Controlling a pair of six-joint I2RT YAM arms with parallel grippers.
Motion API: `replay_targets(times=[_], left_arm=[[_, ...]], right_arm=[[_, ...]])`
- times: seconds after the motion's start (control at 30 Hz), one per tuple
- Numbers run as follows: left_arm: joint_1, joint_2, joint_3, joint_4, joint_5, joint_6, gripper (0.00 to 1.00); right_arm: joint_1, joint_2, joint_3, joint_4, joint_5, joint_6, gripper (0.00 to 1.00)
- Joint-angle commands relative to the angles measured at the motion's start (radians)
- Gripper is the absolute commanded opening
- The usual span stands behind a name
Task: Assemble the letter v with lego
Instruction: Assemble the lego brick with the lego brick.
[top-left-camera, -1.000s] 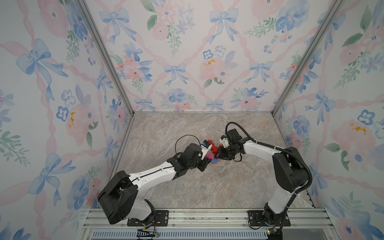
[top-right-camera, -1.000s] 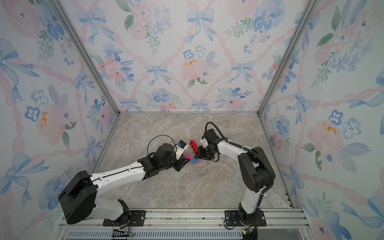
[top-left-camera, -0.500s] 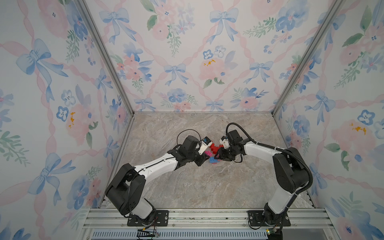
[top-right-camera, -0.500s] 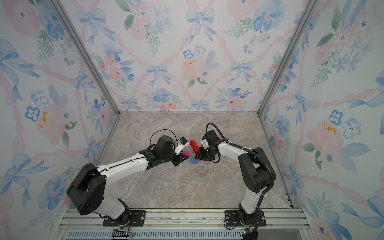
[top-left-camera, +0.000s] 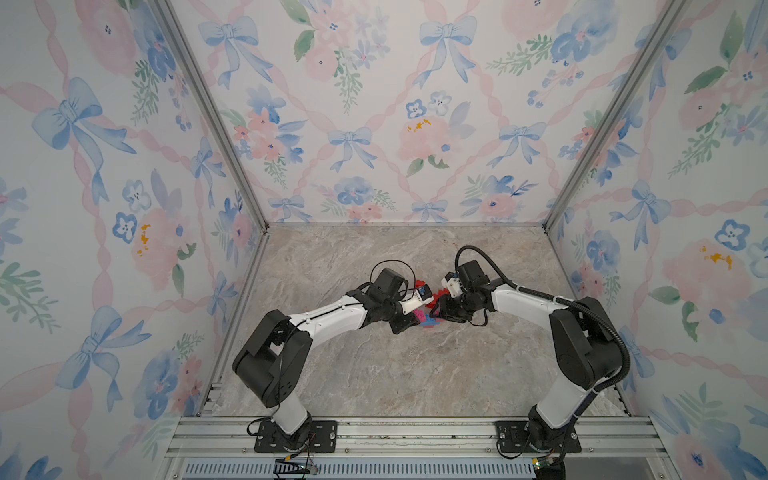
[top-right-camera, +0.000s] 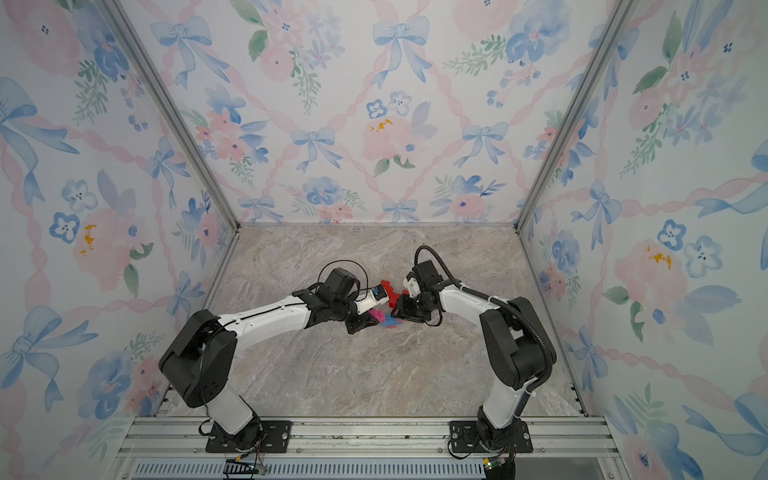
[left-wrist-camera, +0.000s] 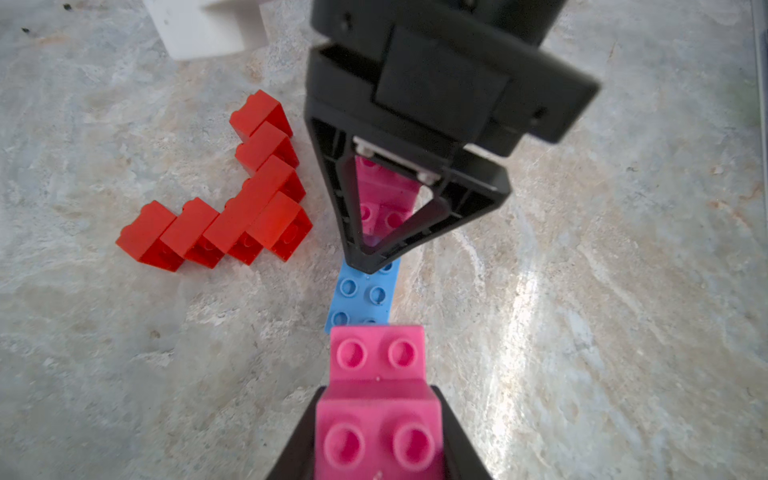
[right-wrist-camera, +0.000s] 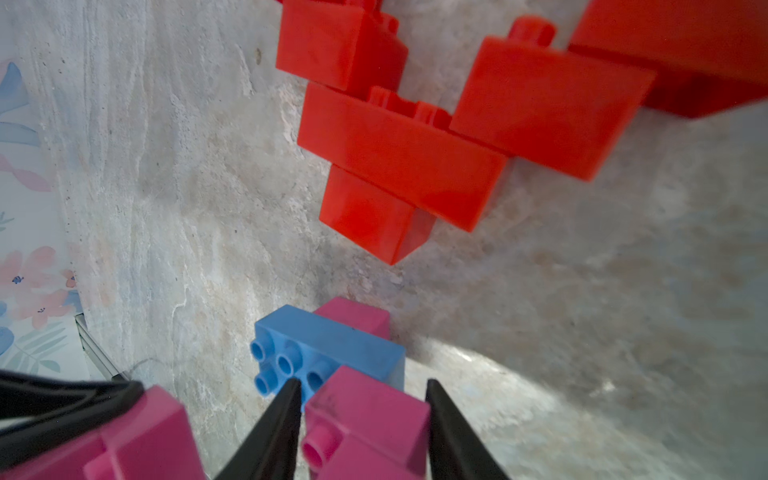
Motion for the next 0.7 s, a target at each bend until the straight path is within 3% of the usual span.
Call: replay_targets(times=[0.0, 0.3, 0.67], left_arm=[[0.028, 0.061, 0.082, -0.104, 0.057, 0.119, 0.00], [0.036, 0.149, 0.190, -0.206, 0.046, 0.251, 0.00], [0.036, 0.149, 0.200, -0.240, 0.112, 0.263, 0.00]], right_arm=[[-0.005, -0.027, -0.016, 0.009, -0.013, 0.003, 0.48], [-0.009, -0.026, -0.021, 0.015, -0.013, 0.010, 0.48], [-0.012, -0.022, -0.022, 0.011, -0.016, 0.004, 0.45]])
